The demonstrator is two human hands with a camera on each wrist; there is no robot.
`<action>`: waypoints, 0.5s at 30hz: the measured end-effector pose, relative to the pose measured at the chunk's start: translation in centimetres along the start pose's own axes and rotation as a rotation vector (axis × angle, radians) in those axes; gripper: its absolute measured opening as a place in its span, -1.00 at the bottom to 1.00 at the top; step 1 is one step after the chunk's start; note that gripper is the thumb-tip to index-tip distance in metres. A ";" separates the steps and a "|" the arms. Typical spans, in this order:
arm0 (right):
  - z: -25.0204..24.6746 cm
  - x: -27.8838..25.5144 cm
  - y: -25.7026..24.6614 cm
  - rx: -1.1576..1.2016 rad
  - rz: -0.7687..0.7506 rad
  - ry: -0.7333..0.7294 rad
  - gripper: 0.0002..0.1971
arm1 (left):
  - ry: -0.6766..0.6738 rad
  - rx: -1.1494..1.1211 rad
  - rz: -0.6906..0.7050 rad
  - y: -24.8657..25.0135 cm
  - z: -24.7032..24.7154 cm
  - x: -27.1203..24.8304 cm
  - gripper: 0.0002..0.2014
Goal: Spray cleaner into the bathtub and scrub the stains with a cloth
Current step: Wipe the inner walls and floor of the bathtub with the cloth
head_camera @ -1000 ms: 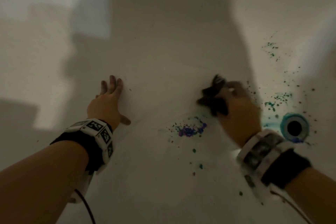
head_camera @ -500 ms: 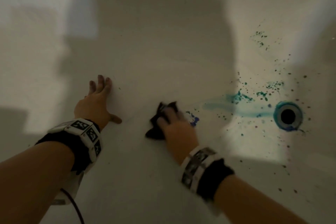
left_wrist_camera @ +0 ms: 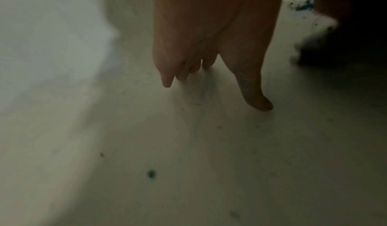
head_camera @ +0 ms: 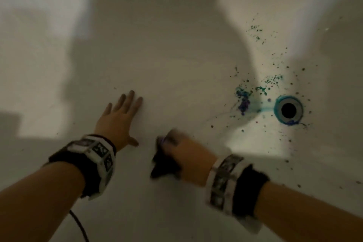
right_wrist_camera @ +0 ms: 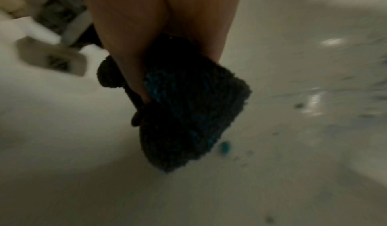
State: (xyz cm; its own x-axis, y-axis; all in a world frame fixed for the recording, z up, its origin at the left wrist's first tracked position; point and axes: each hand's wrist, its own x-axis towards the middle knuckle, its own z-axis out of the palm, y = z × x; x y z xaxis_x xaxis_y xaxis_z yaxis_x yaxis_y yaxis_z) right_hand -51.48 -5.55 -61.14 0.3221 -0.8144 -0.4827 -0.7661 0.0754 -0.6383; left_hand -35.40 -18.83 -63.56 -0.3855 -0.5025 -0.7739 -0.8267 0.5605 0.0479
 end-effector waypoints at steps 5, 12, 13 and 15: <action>4.8 0.6 -0.8 -0.319 -0.189 -0.261 -0.49 | 0.003 -0.185 -0.065 1.5 1.1 0.3 0.29; -6.4 0.5 11.8 -0.216 0.389 0.417 -0.48 | 0.025 -0.240 -0.069 1.2 1.3 0.4 0.31; -8.3 -0.7 14.0 -0.195 0.490 0.422 -0.53 | 0.027 -0.241 -0.070 1.3 1.3 0.4 0.31; -10.7 -2.9 15.9 -0.206 0.606 0.441 -0.62 | 0.026 -0.237 -0.071 1.3 1.3 0.4 0.31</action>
State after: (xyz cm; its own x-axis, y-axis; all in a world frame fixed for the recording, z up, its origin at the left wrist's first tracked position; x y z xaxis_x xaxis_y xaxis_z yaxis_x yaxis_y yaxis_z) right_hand -70.49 -8.15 -63.50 -0.4041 -0.8221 -0.4010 -0.8395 0.5075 -0.1944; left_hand -36.14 -17.42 -64.59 -0.3309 -0.5535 -0.7643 -0.9240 0.3546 0.1433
